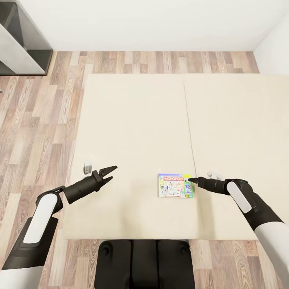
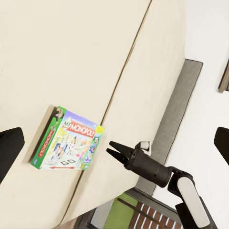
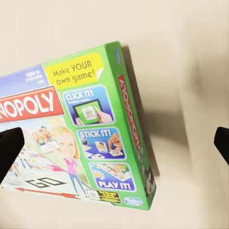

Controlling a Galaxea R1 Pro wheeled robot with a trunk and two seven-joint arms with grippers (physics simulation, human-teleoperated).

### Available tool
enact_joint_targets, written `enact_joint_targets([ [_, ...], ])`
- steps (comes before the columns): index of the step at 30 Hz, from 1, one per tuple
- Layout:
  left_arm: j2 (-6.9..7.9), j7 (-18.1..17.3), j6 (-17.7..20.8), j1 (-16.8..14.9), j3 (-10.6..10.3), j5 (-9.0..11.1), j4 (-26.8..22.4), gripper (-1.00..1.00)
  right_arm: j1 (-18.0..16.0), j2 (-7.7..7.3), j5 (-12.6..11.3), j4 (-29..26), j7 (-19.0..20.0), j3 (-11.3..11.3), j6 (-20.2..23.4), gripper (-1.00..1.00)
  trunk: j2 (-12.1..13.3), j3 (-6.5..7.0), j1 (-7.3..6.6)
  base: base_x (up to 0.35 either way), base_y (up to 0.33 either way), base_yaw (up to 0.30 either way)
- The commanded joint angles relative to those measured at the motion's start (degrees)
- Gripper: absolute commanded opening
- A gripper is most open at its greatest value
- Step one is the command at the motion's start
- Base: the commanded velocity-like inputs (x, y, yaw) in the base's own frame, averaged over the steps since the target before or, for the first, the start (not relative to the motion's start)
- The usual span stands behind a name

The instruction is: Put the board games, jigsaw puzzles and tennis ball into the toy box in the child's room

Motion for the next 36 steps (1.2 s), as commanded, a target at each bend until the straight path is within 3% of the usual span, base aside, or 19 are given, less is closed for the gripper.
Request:
enact_joint_targets([
  [1,-0.03,-0.5,0.2,0.0,0.1,-0.5,0.0,1.00,0.0,-0.04,0.3,0.0,0.3,0.1,0.1,1.00,-0.1,-0.15,0.03,0.000,0.000,0.000],
  [17,-0.17,-0.7,-0.3,0.9,0.2,-0.5,0.0,1.00,0.0,0.01,0.3,0.0,0.3,0.1,0.1,1.00,-0.1,-1.45,0.03,0.000,0.000,0.000],
  [36,-0.22,-0.7,-0.7,2.0,0.5,-0.5,0.0,1.00,-0.1,0.45,0.3,0.0,0.4,0.6,-0.1,1.00,-0.1,-1.72,0.03,0.000,0.000,0.000],
])
